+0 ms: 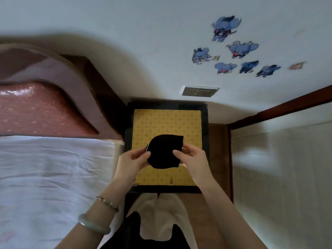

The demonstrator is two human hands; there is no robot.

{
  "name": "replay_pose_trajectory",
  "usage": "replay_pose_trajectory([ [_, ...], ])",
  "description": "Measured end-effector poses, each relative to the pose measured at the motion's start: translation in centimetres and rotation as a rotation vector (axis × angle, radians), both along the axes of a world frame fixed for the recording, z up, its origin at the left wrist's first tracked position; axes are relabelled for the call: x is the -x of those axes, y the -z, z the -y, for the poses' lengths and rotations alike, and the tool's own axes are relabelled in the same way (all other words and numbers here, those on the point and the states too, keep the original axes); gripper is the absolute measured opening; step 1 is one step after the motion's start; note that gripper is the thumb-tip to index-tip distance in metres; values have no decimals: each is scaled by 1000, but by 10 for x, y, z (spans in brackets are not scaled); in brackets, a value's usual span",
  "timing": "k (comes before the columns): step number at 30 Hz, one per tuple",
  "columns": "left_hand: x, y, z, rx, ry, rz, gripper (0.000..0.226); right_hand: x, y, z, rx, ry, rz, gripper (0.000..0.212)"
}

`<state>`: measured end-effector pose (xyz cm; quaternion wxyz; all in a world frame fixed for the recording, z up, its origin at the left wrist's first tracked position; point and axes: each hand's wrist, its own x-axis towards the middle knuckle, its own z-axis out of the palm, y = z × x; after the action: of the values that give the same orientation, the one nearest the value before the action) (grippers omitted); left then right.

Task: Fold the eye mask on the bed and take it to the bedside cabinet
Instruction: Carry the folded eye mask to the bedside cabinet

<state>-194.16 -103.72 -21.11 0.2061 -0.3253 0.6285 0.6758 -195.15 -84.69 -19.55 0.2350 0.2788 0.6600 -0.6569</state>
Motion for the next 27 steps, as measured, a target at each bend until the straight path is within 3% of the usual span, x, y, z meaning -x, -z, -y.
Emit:
replay_pose_trajectory([
  [8,20,117,-21,339,18,30,22,31,116,-3,-278,-184,-87,34],
  [12,21,136,-24,607,215,-77,23,30,148,-1,-443,-269,-114,26],
  [16,21,138,-26,732,317,-191,21,31,161,0,-546,-306,-178,19],
  [18,21,138,-27,807,362,-275,23,31,160,2,-591,-295,-186,30],
  [20,18,140,-29,960,464,-391,36,27,159,2,-782,-317,-338,47],
  [22,13,145,-30,1139,609,-536,47,20,158,2,-1004,-440,-568,52],
  [24,10,150,-29,1194,791,-672,57,12,160,2,-1084,-657,-712,54],
  [27,5,163,-24,1243,1035,-773,63,5,173,0,-1139,-954,-754,57],
])
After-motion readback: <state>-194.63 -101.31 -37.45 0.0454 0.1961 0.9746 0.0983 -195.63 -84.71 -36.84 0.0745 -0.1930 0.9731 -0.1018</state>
